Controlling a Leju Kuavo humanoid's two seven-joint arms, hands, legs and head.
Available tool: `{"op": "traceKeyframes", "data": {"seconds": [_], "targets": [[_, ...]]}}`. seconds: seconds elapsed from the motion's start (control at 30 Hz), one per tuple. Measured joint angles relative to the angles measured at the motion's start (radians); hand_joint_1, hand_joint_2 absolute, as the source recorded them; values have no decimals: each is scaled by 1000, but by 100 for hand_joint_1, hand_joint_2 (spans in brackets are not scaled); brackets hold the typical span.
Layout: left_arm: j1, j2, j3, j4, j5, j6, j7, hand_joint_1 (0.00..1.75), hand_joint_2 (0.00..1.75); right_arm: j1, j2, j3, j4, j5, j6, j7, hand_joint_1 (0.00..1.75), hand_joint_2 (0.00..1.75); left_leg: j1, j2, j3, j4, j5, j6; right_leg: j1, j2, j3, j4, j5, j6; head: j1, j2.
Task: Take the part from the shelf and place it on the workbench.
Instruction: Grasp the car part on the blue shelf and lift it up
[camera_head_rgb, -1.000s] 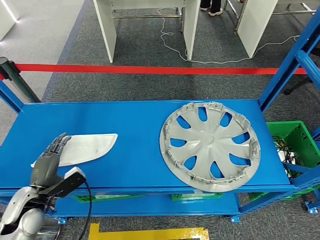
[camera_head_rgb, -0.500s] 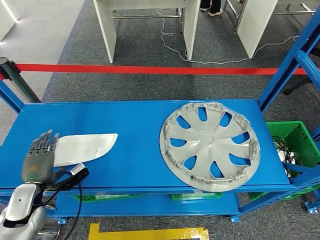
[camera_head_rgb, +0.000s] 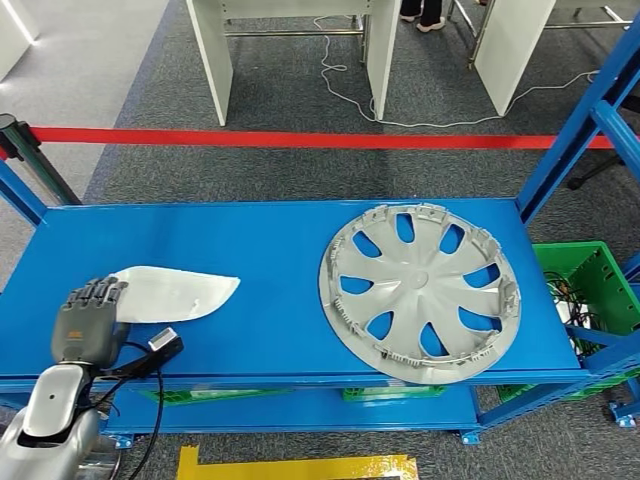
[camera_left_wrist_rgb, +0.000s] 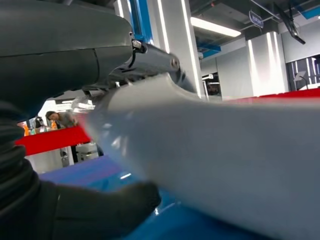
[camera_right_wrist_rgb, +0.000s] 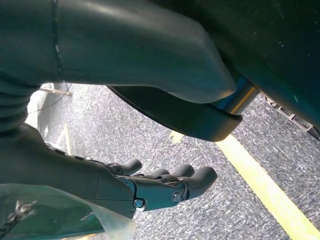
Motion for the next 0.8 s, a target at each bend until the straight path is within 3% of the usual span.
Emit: {"op": "traceKeyframes", "data": {"seconds": [0.63,0.8], "targets": [[0,-15,8,14,43,2,-53,175,175,0,0,0,0,2,0,0,0,175,0,0,0,0,0,0,0,0,0,0,0,0,0,0],[9,-19,11,12,123,86,-145,175,175,0,0,0,0,8,0,-1,0,175,0,0,0,0,0,0,0,0,0,0,0,0,0,0]]}}
